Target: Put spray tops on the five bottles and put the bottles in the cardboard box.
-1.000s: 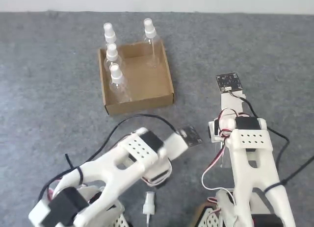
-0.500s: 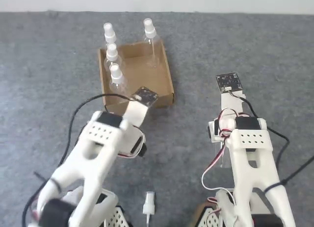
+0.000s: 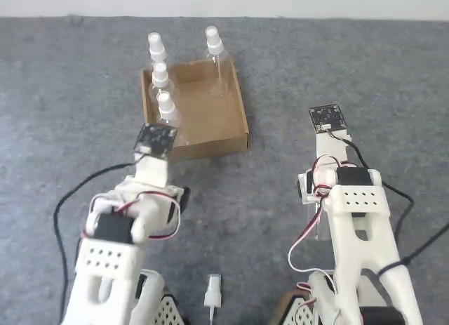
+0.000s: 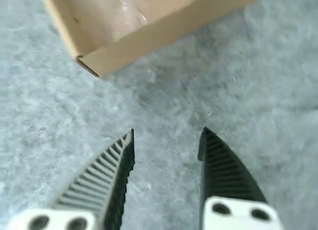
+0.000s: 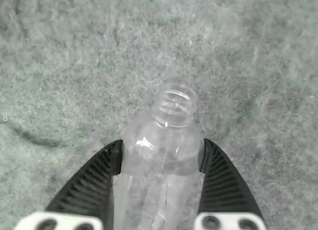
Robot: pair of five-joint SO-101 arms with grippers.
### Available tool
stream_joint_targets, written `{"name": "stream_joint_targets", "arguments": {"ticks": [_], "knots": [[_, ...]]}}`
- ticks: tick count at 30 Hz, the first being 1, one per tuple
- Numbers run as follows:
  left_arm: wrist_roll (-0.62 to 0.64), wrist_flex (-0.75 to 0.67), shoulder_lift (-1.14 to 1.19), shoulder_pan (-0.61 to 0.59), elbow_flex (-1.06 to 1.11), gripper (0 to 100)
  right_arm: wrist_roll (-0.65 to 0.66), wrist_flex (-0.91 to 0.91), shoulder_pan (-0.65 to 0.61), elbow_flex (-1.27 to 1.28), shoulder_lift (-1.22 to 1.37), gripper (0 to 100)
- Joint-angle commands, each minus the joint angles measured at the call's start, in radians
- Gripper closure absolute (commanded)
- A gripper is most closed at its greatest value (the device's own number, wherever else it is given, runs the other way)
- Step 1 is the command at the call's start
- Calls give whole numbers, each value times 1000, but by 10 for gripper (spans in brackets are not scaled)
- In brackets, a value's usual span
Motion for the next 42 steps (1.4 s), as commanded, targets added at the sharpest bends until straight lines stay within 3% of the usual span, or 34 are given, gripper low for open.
{"name": "stream_joint_targets", "arguments": {"ticks": [1, 6, 20, 27, 31, 42], "knots": [[12, -29, -157, -28, 18, 888, 0, -19, 16, -9, -42, 935], [8, -29, -304, -54, 74, 959, 0, -19, 16, -9, -42, 935], [6, -26, -690, -55, 260, 959, 0, -19, 16, -9, -42, 936], [-5, -25, -681, -55, 291, 959, 0, -19, 16, -9, -42, 936], [-78, -26, -681, -60, 364, 959, 0, -19, 16, -9, -42, 936], [-92, -28, -681, -278, 453, 959, 0, -19, 16, -9, -42, 936]]}}
